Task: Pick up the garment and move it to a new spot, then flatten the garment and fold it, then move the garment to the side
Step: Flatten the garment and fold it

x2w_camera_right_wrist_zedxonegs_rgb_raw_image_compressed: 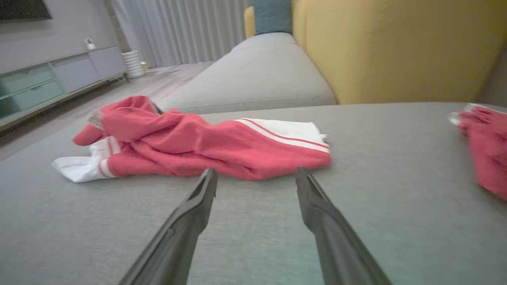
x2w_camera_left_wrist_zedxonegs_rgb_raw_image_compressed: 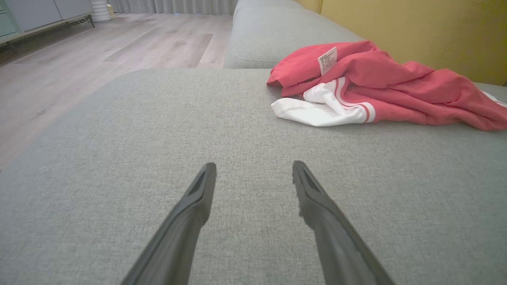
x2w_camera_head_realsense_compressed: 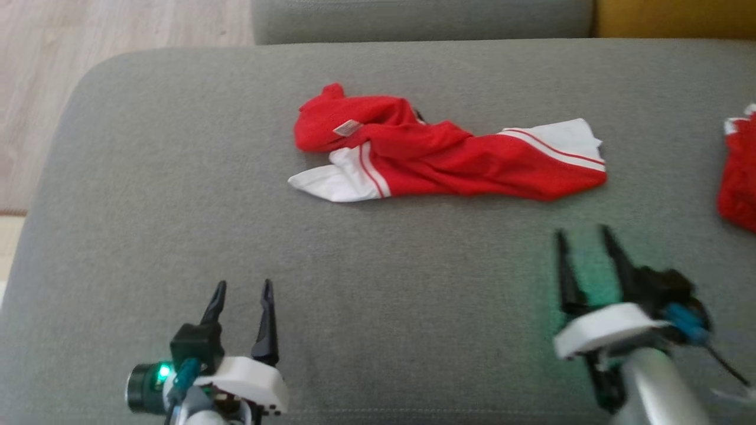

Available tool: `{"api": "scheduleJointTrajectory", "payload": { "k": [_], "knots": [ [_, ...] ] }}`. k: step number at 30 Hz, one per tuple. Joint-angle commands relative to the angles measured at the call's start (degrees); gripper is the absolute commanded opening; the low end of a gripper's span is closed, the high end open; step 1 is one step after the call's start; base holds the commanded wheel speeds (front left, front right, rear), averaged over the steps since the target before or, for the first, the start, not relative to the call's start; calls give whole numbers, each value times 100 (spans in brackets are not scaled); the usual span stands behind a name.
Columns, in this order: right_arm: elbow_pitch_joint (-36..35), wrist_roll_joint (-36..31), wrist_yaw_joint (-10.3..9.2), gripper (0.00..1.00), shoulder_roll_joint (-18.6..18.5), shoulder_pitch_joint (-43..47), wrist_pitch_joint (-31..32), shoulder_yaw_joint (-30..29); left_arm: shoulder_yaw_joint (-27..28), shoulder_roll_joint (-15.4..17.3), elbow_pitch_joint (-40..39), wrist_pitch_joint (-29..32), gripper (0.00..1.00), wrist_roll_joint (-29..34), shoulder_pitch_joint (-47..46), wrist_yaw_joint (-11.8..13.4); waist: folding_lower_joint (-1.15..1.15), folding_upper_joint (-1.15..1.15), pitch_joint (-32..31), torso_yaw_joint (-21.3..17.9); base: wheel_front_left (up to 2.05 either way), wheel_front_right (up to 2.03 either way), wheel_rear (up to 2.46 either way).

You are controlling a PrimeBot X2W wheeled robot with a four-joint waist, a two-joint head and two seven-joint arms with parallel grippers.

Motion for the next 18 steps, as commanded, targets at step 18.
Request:
{"api": "scheduleJointTrajectory", "payload": {
  "k": [18],
  "knots": [
    [1842, 403, 21, 100, 1, -2851, 707, 3042, -883, 7, -209, -32, 100, -440, -579, 27, 0, 0, 688, 1870, 0, 0, 0]
  ]
}}
